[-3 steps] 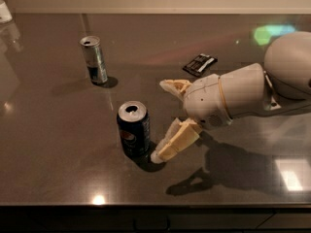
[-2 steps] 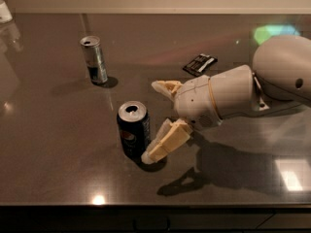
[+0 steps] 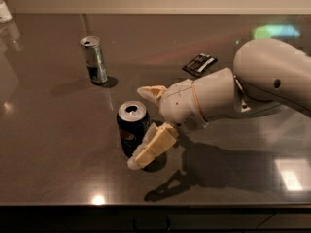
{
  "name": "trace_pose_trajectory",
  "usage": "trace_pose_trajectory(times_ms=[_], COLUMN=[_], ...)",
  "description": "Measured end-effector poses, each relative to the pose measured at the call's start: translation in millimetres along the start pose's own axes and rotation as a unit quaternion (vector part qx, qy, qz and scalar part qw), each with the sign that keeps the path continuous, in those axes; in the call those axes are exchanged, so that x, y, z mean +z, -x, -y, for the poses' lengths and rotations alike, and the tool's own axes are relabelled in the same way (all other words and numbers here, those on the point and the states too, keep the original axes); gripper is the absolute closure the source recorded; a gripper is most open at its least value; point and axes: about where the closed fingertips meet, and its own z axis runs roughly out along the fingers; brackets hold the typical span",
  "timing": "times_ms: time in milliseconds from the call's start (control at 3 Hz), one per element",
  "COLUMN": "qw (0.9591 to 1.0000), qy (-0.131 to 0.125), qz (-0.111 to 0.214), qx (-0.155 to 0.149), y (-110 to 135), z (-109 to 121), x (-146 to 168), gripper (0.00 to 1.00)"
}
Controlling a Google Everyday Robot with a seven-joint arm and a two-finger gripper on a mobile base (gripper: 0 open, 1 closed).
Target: Move pepsi can near rxbar chocolate
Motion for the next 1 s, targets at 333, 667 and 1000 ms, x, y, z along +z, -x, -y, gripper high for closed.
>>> trace_pose_trajectory(times_ms=[333,667,1000], qw=[0.9999,0.9998,0.9997], qy=[0.005,0.002,-0.005], qz=[0.000,0.001,0.004], qx=[0.011,0.019,0.022], y=[0,0,3], z=[3,6,11], x=[2,-4,-14], gripper=[0.16,0.40,0.63])
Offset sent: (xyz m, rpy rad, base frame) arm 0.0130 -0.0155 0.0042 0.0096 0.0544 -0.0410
